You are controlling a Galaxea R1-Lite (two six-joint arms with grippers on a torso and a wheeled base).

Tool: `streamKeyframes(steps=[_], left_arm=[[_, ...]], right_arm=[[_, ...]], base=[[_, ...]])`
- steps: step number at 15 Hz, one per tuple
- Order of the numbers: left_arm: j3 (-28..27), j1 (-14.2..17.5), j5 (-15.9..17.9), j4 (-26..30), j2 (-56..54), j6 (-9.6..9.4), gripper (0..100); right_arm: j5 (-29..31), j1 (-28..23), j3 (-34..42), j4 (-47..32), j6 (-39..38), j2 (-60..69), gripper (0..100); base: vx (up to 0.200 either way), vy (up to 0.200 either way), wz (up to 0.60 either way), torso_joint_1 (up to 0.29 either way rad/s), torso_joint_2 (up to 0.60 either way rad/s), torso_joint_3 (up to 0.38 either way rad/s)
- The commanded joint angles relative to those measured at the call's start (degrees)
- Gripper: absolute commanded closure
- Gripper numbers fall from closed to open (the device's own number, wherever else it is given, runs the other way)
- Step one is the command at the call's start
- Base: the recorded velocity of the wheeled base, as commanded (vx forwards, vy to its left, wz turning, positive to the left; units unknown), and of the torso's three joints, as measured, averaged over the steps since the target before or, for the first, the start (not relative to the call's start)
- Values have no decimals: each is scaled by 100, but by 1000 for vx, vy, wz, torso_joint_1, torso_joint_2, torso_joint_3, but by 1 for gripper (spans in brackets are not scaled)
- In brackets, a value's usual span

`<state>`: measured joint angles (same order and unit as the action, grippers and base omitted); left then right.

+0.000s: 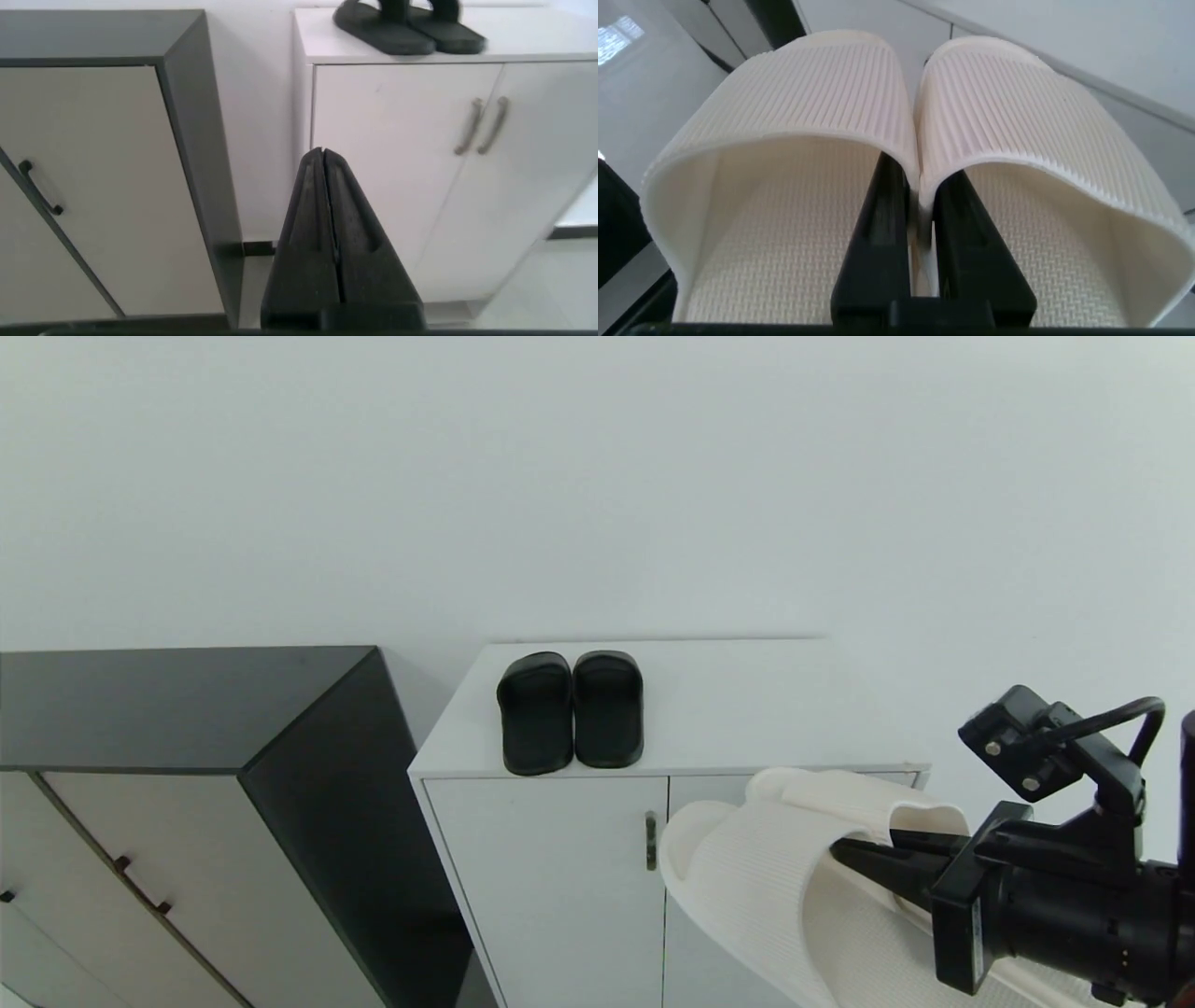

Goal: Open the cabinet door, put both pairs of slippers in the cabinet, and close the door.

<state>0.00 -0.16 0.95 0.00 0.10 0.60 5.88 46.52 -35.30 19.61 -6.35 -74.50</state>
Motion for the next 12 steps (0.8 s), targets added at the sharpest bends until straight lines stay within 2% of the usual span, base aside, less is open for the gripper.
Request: streamKeyframes(steps=[1, 12], left_arm=[[0, -11, 2, -9, 8, 2, 100], [0, -2, 2, 0, 8, 11, 100]], right_arm=[[-8, -11, 32, 7, 11, -21, 100], [-25, -11, 94, 7, 29, -39, 100]], base=[[0, 0, 0, 0, 0, 0], [0, 0, 0, 0, 0, 0]])
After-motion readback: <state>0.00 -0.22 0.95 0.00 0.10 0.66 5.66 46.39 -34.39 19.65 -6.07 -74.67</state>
